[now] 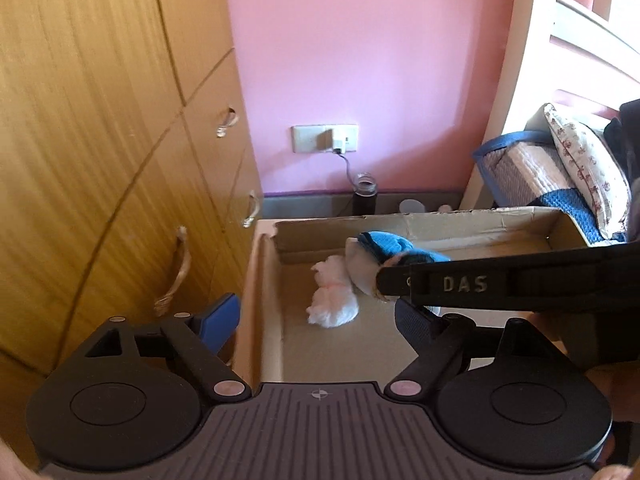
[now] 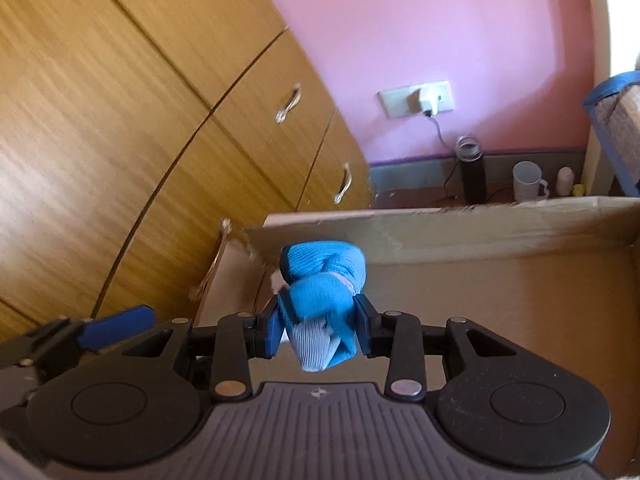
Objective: Organize objects
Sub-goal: 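Carry both bundles into the cardboard box and open both grippers, then move both grippers back over the pile of rolled clothes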
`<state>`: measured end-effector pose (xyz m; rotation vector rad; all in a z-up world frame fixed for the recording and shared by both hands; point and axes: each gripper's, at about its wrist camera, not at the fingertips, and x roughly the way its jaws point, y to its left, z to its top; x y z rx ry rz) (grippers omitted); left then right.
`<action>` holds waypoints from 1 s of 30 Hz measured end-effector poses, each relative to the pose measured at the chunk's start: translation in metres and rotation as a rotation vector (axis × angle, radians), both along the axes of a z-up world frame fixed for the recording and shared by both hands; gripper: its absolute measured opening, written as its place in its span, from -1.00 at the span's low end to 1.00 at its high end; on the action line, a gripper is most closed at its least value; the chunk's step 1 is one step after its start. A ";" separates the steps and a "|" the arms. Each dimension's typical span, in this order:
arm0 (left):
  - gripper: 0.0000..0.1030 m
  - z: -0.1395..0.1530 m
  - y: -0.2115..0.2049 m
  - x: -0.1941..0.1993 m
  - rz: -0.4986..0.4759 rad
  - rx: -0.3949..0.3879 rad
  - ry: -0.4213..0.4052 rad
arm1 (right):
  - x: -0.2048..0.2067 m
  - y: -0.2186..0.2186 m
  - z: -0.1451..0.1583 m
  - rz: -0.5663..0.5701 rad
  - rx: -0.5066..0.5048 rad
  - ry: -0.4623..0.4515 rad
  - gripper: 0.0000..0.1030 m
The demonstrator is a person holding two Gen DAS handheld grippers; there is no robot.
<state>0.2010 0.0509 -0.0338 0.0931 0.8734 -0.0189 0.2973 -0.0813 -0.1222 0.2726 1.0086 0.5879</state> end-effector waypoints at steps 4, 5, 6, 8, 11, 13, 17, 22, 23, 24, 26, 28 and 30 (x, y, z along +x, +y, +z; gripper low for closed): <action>0.76 0.003 0.012 -0.013 0.034 0.006 0.014 | -0.003 0.009 0.004 0.031 -0.039 0.007 -0.10; 0.76 0.004 0.015 -0.015 0.046 -0.002 0.021 | -0.004 0.010 0.006 0.031 -0.041 0.002 0.16; 0.76 0.006 0.018 -0.019 0.059 -0.011 0.023 | -0.006 0.009 0.010 0.033 -0.042 -0.005 0.27; 0.76 0.010 0.023 -0.024 0.075 -0.030 0.023 | -0.013 0.008 0.021 0.041 -0.051 -0.024 0.25; 0.77 0.016 0.026 -0.034 0.082 -0.031 0.022 | -0.024 0.003 0.039 0.042 -0.070 -0.054 0.25; 0.77 0.023 0.028 -0.042 0.085 -0.039 0.014 | -0.034 -0.003 0.054 0.033 -0.069 -0.077 0.25; 0.82 0.043 0.031 -0.065 0.102 -0.046 -0.019 | -0.064 -0.021 0.091 0.011 -0.058 -0.117 0.32; 0.85 0.059 0.034 -0.100 0.108 -0.055 -0.043 | -0.103 -0.043 0.132 0.018 -0.033 -0.177 0.33; 0.86 0.061 0.035 -0.110 0.110 -0.055 -0.042 | -0.114 -0.050 0.139 0.016 -0.027 -0.183 0.35; 0.88 0.062 0.036 -0.121 0.114 -0.054 -0.044 | -0.123 -0.057 0.144 0.014 -0.022 -0.191 0.38; 0.91 0.060 0.040 -0.141 0.122 -0.058 -0.039 | -0.147 -0.073 0.151 0.022 -0.012 -0.215 0.45; 0.93 0.055 0.042 -0.163 0.129 -0.057 -0.035 | -0.177 -0.090 0.151 0.018 -0.029 -0.238 0.49; 0.93 0.047 0.040 -0.183 0.136 -0.050 -0.021 | -0.203 -0.103 0.139 0.013 -0.050 -0.241 0.50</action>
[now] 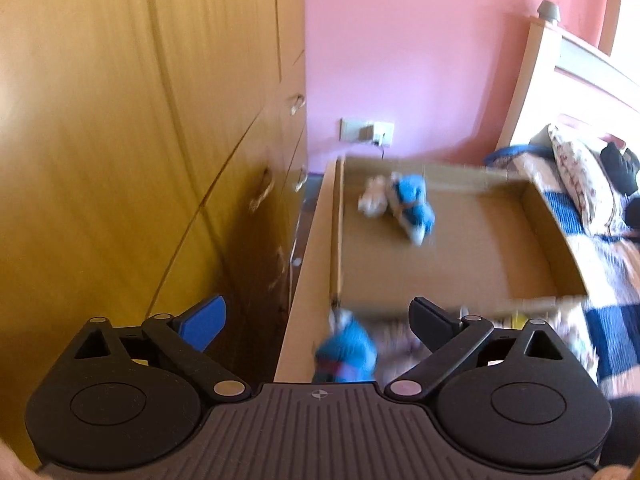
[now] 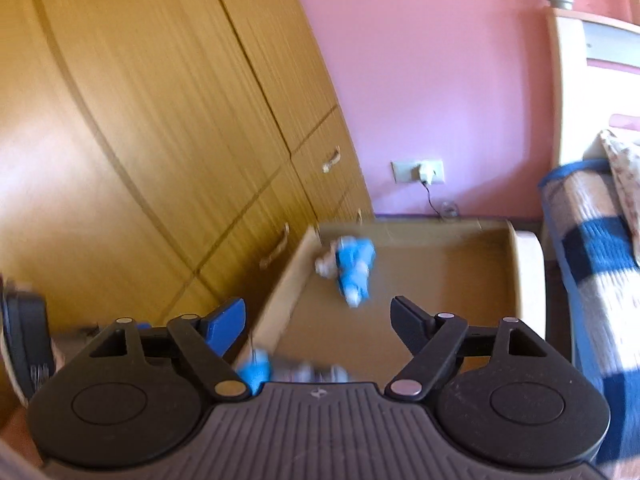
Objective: Organize objects
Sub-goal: 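Move both grippers back over the pile of rolled clothes, then grasp the white-and-blue knit bundle with the left gripper while the right grasps the white lace bundle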
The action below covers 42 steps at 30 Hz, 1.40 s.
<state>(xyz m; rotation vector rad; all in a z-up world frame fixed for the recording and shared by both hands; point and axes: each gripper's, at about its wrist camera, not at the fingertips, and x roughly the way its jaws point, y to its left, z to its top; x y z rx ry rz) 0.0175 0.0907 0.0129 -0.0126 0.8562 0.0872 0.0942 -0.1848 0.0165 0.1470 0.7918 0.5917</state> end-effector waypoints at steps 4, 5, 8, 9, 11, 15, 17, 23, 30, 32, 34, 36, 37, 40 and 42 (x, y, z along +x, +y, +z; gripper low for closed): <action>0.94 -0.021 -0.002 -0.033 0.000 -0.028 0.057 | -0.063 -0.012 -0.038 -0.003 -0.113 -0.030 0.56; 0.94 -0.025 -0.002 -0.042 -0.006 -0.045 0.067 | -0.076 -0.012 -0.051 0.013 -0.139 -0.035 0.60; 0.94 -0.039 -0.011 -0.052 -0.034 -0.065 0.097 | -0.105 -0.005 -0.090 0.065 -0.245 -0.036 0.61; 0.94 -0.041 -0.014 -0.053 -0.042 -0.069 0.105 | -0.110 -0.004 -0.098 0.073 -0.261 -0.029 0.61; 0.94 -0.047 -0.018 -0.054 -0.055 -0.074 0.109 | -0.114 0.000 -0.110 0.076 -0.290 -0.025 0.61; 0.94 -0.064 -0.022 -0.054 -0.062 -0.064 0.137 | -0.110 0.007 -0.114 0.093 -0.338 -0.055 0.65; 0.93 -0.074 -0.022 -0.049 -0.051 -0.063 0.161 | -0.111 0.010 -0.121 0.092 -0.384 -0.048 0.64; 0.83 -0.088 -0.016 -0.042 -0.049 -0.081 0.175 | -0.100 0.003 -0.138 0.069 -0.379 0.027 0.22; 0.26 -0.096 -0.014 -0.041 -0.070 -0.172 0.193 | -0.101 -0.001 -0.142 0.060 -0.377 0.047 0.08; 0.09 -0.098 -0.015 -0.042 -0.077 -0.184 0.201 | -0.101 -0.002 -0.141 0.055 -0.371 0.046 0.04; 0.07 -0.097 -0.017 -0.043 -0.077 -0.183 0.195 | -0.100 -0.004 -0.139 0.047 -0.366 0.043 0.03; 0.03 -0.096 -0.016 -0.044 -0.077 -0.201 0.194 | -0.099 -0.006 -0.138 0.040 -0.355 0.045 0.02; 0.02 -0.095 -0.016 -0.044 -0.076 -0.205 0.196 | -0.099 -0.007 -0.136 0.037 -0.353 0.045 0.02; 0.01 -0.089 -0.016 -0.047 -0.080 -0.210 0.194 | -0.100 -0.009 -0.130 0.033 -0.339 0.031 0.01; 0.01 -0.081 -0.016 -0.050 -0.089 -0.206 0.178 | -0.102 -0.013 -0.123 0.031 -0.323 0.022 0.01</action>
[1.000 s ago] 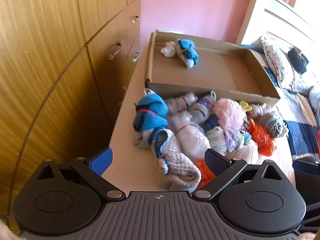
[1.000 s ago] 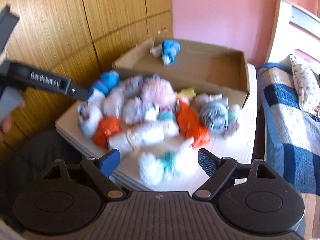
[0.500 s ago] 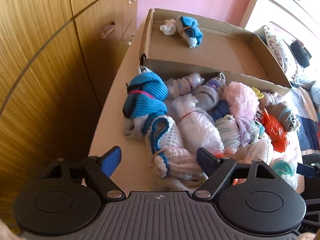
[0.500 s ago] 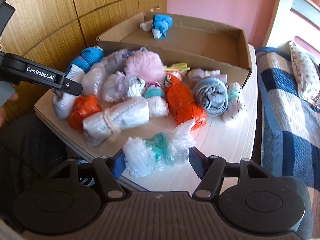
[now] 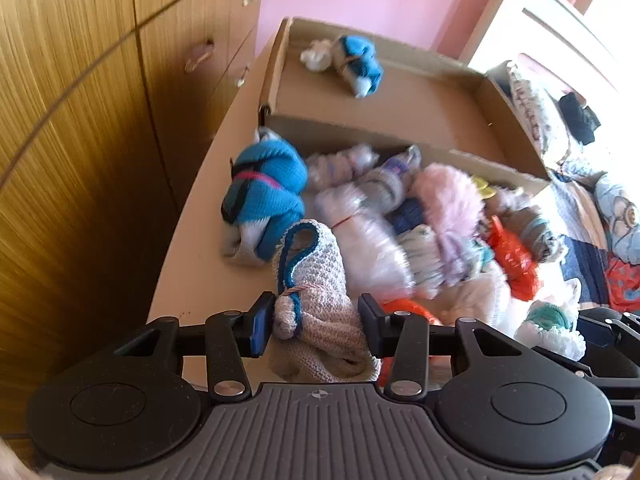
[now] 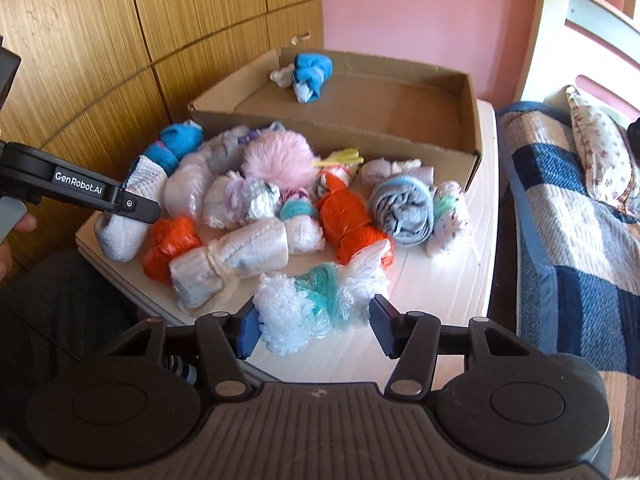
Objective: Organize objects
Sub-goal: 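Grasp the white-and-blue knit bundle with the left gripper while the right grasps the white lace bundle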
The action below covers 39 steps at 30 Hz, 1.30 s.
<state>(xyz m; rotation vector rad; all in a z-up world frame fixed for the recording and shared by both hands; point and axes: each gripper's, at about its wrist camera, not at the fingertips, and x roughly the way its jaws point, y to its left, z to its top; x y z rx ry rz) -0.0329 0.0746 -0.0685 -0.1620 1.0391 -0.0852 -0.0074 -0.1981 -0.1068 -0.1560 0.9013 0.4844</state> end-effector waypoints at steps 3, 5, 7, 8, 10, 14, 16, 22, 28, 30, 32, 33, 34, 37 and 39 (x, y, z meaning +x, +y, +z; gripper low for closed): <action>0.01 0.015 0.001 -0.003 0.000 -0.001 -0.020 | -0.002 -0.009 0.011 -0.016 0.026 -0.018 0.01; 0.01 0.027 0.001 -0.002 -0.001 0.000 -0.040 | -0.001 -0.015 0.020 -0.022 0.041 -0.040 0.01; 0.01 0.042 -0.002 0.005 -0.010 -0.003 -0.067 | 0.003 -0.021 0.034 -0.022 0.054 -0.075 0.01; 0.01 0.050 -0.004 0.009 -0.019 -0.003 -0.086 | 0.006 -0.024 0.042 -0.023 0.063 -0.095 0.01; 0.01 0.062 -0.010 0.020 -0.039 0.000 -0.107 | 0.015 -0.028 0.057 -0.016 0.072 -0.133 0.01; -0.03 0.084 -0.025 0.058 -0.075 -0.010 -0.155 | 0.044 -0.032 0.084 0.000 0.077 -0.210 0.01; -0.10 0.093 -0.036 0.080 -0.096 -0.010 -0.177 | 0.064 -0.031 0.094 0.017 0.066 -0.245 0.01; -0.14 0.093 -0.065 0.158 -0.119 -0.031 -0.195 | 0.130 -0.018 0.098 0.087 0.019 -0.308 0.02; -0.22 0.050 -0.053 0.190 -0.083 -0.014 -0.105 | 0.169 -0.004 0.068 0.102 0.002 -0.249 0.01; -0.16 0.051 -0.045 0.176 -0.083 0.001 -0.112 | 0.165 -0.002 0.063 0.114 0.017 -0.242 0.01; -0.08 0.055 -0.038 0.155 -0.092 0.008 -0.137 | 0.163 0.000 0.058 0.114 0.030 -0.226 0.01; -0.03 0.058 -0.034 0.142 -0.088 0.017 -0.145 | 0.158 -0.001 0.058 0.117 0.035 -0.220 0.01; 0.03 0.061 -0.031 0.130 -0.086 0.020 -0.152 | 0.155 -0.001 0.057 0.122 0.041 -0.214 0.01; 0.53 0.062 -0.024 0.094 -0.073 0.029 -0.156 | 0.144 -0.003 0.059 0.129 0.051 -0.206 0.02; 0.66 0.060 -0.028 0.071 -0.109 0.077 -0.178 | 0.134 -0.005 0.061 0.126 0.059 -0.201 0.02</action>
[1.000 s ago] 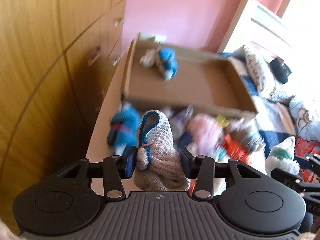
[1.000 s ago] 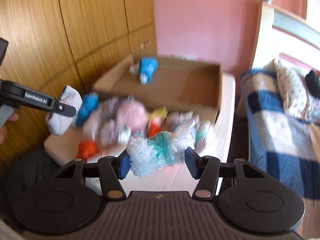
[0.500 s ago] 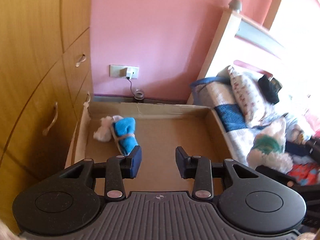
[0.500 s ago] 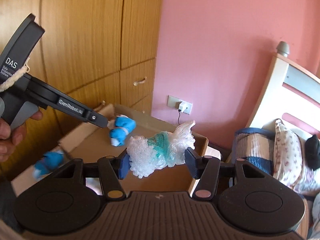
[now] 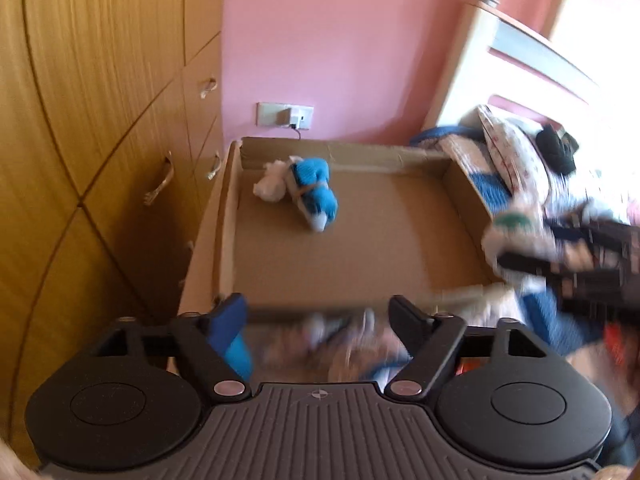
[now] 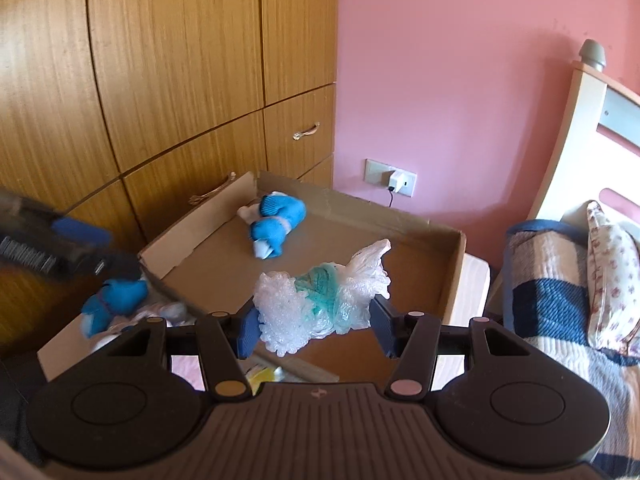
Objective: Organize objects
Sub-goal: 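Grasp the white-and-blue knit bundle with the left gripper while the right grasps the white lace bundle, then lower both bundles into the box beside the others and open both grippers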
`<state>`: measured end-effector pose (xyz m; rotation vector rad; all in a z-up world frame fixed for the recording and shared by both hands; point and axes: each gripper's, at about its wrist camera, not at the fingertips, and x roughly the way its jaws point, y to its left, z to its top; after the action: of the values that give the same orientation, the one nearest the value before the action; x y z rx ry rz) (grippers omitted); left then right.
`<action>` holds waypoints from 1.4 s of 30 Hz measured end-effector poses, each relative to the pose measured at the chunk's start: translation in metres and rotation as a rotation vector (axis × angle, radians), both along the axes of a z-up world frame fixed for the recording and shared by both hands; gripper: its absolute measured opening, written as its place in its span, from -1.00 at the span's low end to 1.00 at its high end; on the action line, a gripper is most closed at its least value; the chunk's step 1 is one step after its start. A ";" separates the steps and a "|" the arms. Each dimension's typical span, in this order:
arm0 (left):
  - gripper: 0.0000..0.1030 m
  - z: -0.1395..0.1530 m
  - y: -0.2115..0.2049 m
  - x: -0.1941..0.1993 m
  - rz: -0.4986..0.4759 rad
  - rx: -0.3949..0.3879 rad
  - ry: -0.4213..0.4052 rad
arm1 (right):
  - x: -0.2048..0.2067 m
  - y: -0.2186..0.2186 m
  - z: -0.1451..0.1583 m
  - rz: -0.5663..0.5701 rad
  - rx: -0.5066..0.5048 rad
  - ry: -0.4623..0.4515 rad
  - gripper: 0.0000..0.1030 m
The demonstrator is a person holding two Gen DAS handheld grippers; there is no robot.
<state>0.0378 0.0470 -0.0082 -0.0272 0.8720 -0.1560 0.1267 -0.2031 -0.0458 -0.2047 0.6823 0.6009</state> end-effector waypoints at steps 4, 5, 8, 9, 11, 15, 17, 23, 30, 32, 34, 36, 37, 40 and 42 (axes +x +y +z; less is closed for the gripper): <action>0.73 -0.013 -0.009 -0.027 -0.046 0.037 0.017 | -0.014 -0.004 0.003 -0.008 0.007 -0.001 0.02; 0.72 -0.016 -0.010 -0.031 -0.055 0.041 0.020 | -0.017 -0.004 0.003 -0.010 0.008 0.002 0.02; 0.72 -0.022 -0.010 -0.041 -0.053 0.025 0.030 | -0.022 -0.006 0.001 -0.015 0.009 0.012 0.02; 0.72 -0.023 -0.011 -0.043 -0.056 0.032 0.036 | -0.024 -0.006 0.001 -0.016 0.009 0.013 0.02; 0.72 -0.024 -0.014 -0.044 -0.061 0.048 0.034 | -0.027 -0.006 0.001 -0.013 0.009 0.011 0.02; 0.76 -0.029 -0.023 -0.031 -0.050 0.071 0.028 | -0.031 -0.007 0.001 -0.017 0.015 0.016 0.02; 0.73 -0.038 -0.027 -0.021 -0.049 0.082 0.051 | -0.032 -0.008 0.001 -0.021 0.016 0.018 0.02; 0.08 -0.061 -0.032 -0.003 -0.065 0.029 0.153 | -0.036 -0.011 0.001 -0.031 0.011 0.016 0.02; -0.06 -0.039 -0.026 -0.015 -0.028 -0.037 0.121 | -0.038 -0.015 0.007 -0.029 0.020 0.003 0.02; -0.05 -0.024 -0.025 -0.019 -0.032 -0.052 0.109 | -0.036 -0.016 0.011 -0.030 0.018 -0.007 0.02; -0.05 -0.008 -0.026 -0.018 -0.039 -0.059 0.088 | -0.032 -0.018 0.016 -0.026 0.018 -0.021 0.02; -0.05 0.008 -0.030 -0.008 -0.050 -0.078 0.072 | -0.026 -0.020 0.022 -0.022 0.007 -0.043 0.02; -0.05 0.014 -0.034 0.001 -0.051 -0.080 0.061 | -0.021 -0.020 0.026 -0.016 0.001 -0.056 0.02; -0.05 0.030 -0.046 0.041 -0.045 -0.091 0.034 | 0.000 -0.020 0.038 0.008 -0.025 -0.108 0.02; -0.04 0.031 -0.056 0.076 -0.032 -0.107 0.033 | 0.018 -0.016 0.042 0.036 -0.053 -0.140 0.02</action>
<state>0.1140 -0.0086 0.0230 -0.1160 0.8967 -0.2325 0.1445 -0.2192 -0.0034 -0.3063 0.5609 0.5971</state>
